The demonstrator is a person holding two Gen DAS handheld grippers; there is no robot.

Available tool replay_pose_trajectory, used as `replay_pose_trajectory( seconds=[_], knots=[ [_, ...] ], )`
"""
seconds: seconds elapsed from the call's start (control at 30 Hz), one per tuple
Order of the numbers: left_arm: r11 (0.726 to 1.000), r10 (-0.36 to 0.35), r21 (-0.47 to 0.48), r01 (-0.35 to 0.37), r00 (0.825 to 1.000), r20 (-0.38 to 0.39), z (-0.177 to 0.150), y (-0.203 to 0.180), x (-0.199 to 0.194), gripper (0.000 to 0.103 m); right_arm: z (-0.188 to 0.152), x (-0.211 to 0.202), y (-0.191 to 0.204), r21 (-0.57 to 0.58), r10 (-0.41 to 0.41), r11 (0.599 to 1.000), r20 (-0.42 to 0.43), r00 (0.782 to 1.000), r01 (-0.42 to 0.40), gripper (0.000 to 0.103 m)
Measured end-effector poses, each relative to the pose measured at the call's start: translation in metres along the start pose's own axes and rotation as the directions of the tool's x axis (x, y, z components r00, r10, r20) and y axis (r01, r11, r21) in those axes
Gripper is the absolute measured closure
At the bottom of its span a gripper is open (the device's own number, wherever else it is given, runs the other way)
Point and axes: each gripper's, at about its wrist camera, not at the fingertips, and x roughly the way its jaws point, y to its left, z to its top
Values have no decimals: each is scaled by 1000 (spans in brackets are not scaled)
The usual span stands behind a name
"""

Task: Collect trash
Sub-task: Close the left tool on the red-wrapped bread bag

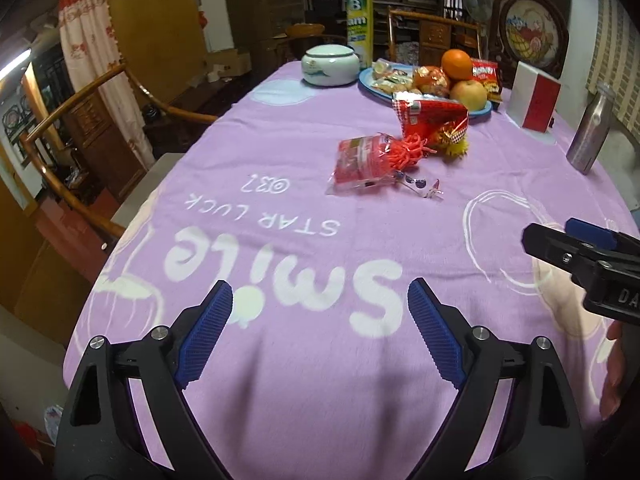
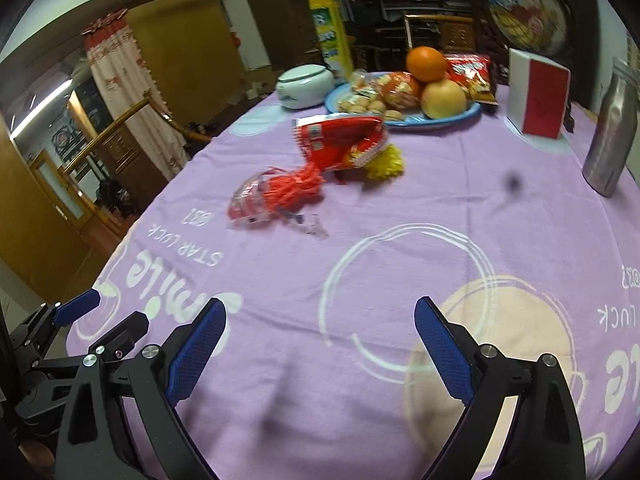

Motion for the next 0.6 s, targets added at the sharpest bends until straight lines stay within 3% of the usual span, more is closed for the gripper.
replay_pose_trajectory(
  seconds=[0.3, 0.6],
  knots=[
    [999, 4, 52, -2, 999, -42, 36, -27, 54, 16, -1, 12, -60, 181, -37, 983, -11, 999, 39, 9],
    [996, 6, 92, -4, 1000, -26, 84, -40, 101, 12, -1, 23, -73, 221, -35, 974, -36, 999, 42, 9]
  ],
)
